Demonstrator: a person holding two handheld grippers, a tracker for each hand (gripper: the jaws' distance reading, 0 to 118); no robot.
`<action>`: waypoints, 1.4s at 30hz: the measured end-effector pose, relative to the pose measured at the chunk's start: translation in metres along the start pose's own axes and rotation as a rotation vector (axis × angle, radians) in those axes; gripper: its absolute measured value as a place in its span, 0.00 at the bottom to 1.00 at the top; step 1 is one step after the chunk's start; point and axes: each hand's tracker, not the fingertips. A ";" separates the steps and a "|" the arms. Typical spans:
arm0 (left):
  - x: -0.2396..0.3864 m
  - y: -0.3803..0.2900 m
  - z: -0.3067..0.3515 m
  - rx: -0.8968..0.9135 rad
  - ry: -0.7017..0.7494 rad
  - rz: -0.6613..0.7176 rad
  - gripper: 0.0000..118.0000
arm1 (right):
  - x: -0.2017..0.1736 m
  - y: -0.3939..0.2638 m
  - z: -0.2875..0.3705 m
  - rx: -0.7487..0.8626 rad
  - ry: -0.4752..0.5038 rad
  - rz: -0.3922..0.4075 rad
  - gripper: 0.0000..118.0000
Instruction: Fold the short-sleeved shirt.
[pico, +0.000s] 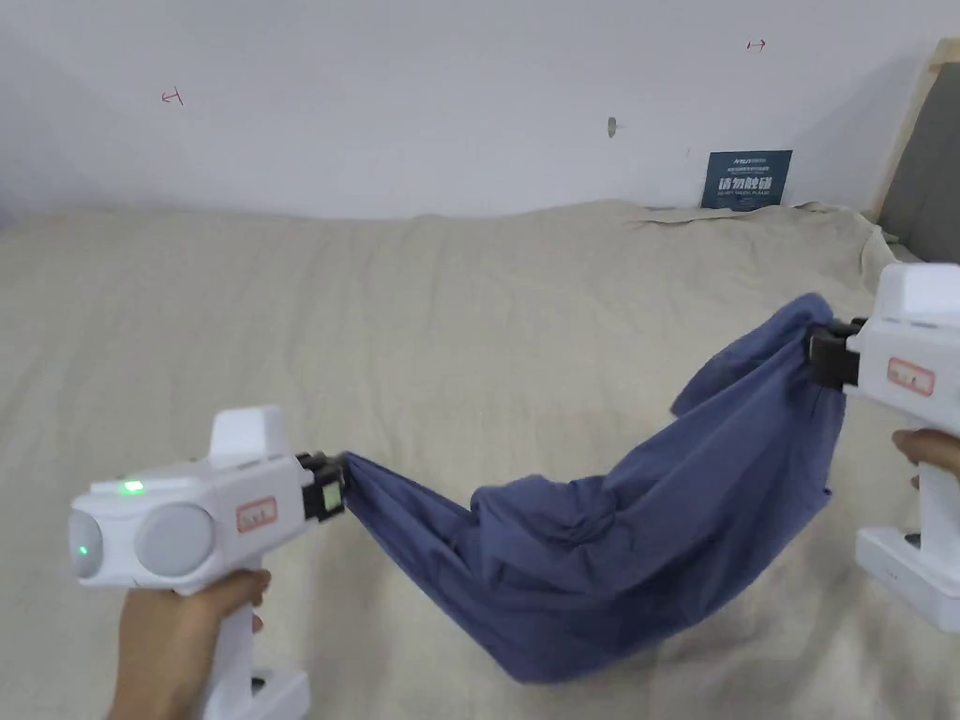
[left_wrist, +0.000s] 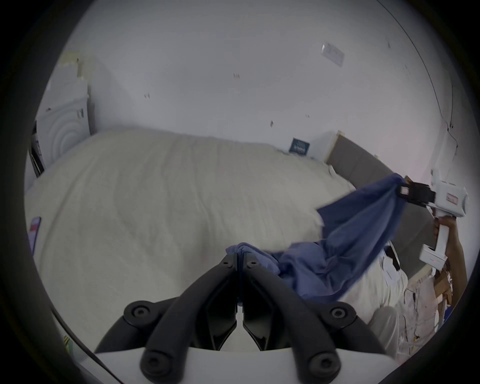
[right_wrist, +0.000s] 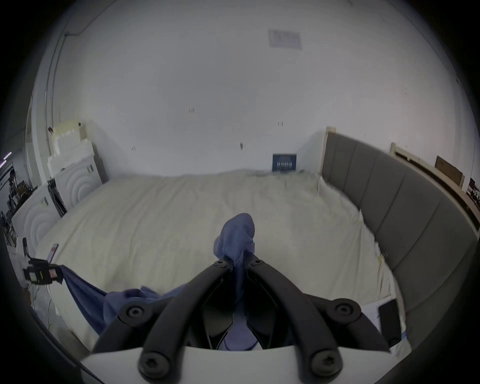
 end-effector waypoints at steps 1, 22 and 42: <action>-0.007 0.013 0.004 0.025 0.019 0.000 0.00 | 0.004 0.010 0.006 0.016 0.000 -0.006 0.03; -0.080 0.227 0.024 0.222 0.235 0.040 0.00 | 0.044 0.132 -0.012 0.161 -0.138 -0.047 0.03; -0.080 0.201 -0.027 0.242 0.301 -0.058 0.00 | 0.010 0.086 -0.111 0.087 -0.153 0.005 0.03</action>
